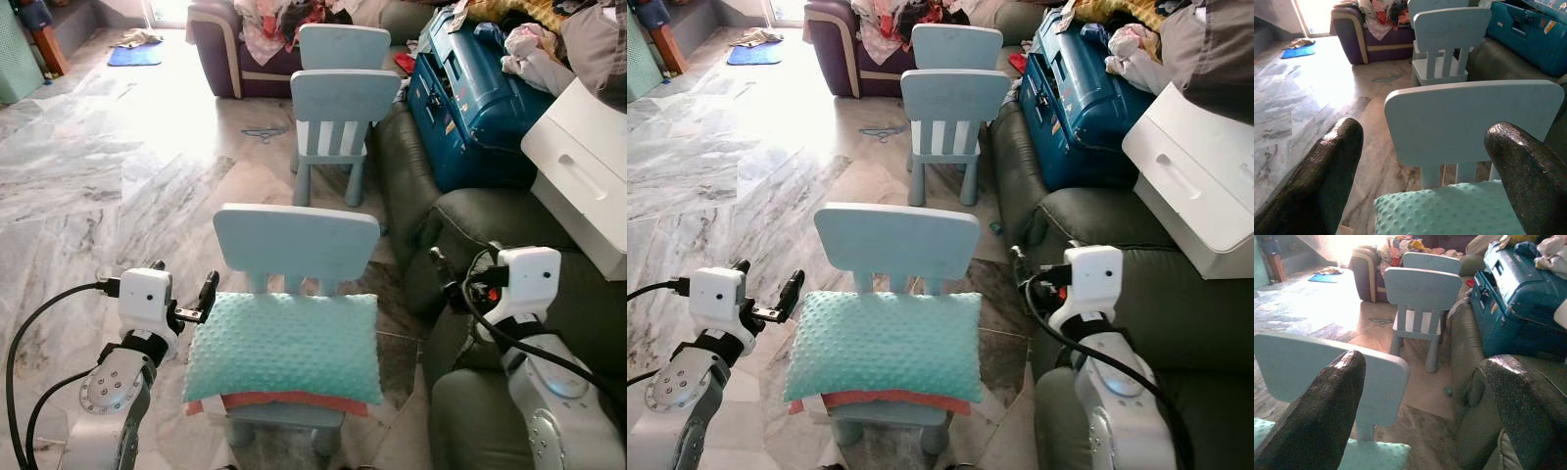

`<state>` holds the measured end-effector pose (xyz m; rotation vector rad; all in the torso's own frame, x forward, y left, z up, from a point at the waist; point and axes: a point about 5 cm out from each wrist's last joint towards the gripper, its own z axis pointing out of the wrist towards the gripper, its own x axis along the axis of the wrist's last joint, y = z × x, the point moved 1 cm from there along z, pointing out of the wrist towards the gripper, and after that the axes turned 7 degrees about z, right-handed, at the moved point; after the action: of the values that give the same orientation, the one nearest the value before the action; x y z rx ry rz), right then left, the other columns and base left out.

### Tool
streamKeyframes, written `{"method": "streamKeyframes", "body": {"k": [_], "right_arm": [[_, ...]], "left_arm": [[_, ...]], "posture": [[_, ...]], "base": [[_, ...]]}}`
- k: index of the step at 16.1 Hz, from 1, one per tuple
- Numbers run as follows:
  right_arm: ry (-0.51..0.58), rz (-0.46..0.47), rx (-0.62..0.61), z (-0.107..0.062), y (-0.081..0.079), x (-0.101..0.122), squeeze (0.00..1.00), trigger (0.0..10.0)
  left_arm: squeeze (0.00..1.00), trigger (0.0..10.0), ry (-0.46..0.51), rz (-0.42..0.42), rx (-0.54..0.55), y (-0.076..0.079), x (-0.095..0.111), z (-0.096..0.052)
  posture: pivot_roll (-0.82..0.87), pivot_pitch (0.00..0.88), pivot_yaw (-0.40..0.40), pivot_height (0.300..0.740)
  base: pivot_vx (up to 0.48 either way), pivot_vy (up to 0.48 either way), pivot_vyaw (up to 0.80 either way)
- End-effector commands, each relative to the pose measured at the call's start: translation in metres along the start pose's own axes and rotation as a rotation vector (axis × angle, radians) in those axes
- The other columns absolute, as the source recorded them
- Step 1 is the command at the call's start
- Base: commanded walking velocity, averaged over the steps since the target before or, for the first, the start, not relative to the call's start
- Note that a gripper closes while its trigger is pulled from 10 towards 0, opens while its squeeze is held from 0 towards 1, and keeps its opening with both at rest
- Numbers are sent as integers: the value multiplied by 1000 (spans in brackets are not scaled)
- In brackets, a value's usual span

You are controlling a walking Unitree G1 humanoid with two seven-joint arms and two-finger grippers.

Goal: Move the pillow to the sofa

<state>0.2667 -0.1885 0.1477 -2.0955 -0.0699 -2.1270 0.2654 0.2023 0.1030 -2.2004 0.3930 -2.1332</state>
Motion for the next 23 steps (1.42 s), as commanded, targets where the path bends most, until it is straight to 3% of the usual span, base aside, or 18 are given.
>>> {"method": "streamKeyframes", "body": {"k": [1,13,23], "right_arm": [[-14,6,4,1,0,-2,0,10000],[-37,33,15,-2,-7,-10,0,10000],[-45,33,20,-3,-8,-11,0,10000]], "left_arm": [[0,10000,-26,5,-4,0,-5,-2],[0,10000,-38,11,5,-1,-7,-4],[0,10000,-47,5,0,0,-8,-5]], "posture": [[-110,108,-38,740],[-109,124,-36,735],[-112,135,-40,610]], "base": [[0,0,0],[0,0,0],[0,0,0]]}}
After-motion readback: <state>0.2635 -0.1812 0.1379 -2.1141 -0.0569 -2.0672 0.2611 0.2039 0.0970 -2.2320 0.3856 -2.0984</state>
